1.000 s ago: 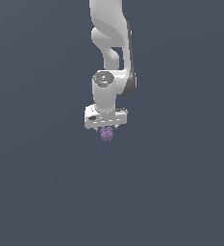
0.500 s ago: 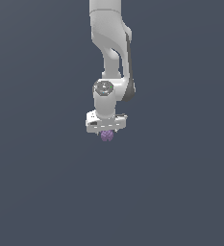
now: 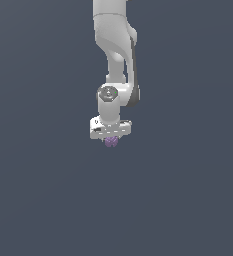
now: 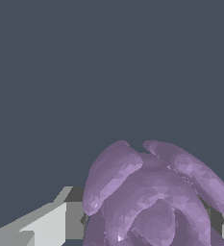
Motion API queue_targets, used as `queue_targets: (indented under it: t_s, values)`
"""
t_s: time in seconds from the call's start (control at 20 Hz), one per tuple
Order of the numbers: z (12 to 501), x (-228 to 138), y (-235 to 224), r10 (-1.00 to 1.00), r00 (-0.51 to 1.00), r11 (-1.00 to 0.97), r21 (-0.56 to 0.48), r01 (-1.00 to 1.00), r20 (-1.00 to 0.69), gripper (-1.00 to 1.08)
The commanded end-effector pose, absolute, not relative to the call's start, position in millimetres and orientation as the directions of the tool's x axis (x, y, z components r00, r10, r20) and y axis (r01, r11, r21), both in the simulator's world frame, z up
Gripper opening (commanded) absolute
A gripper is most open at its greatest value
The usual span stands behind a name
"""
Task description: Pick up the object and move it to a goal position.
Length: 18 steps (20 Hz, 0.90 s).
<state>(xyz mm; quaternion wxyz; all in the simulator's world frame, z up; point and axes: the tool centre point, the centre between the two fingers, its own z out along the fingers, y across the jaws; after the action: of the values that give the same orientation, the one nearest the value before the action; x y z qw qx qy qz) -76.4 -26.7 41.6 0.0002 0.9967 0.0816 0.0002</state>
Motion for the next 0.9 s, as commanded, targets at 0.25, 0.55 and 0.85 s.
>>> queue_targets:
  t_s: [0.25,0.55,0.85]
  values:
    - [41.8,-76.6,-27.1,0.162,0.987,-0.987,0.000,0.162,0.000,-1.00]
    - [50.4,-75.9,-43.0,0.162,0.987,-0.987,0.000,0.162,0.000,-1.00]
    - [72.2,-73.9,-82.8,0.163,0.987,-0.987,0.000,0.163,0.000,-1.00]
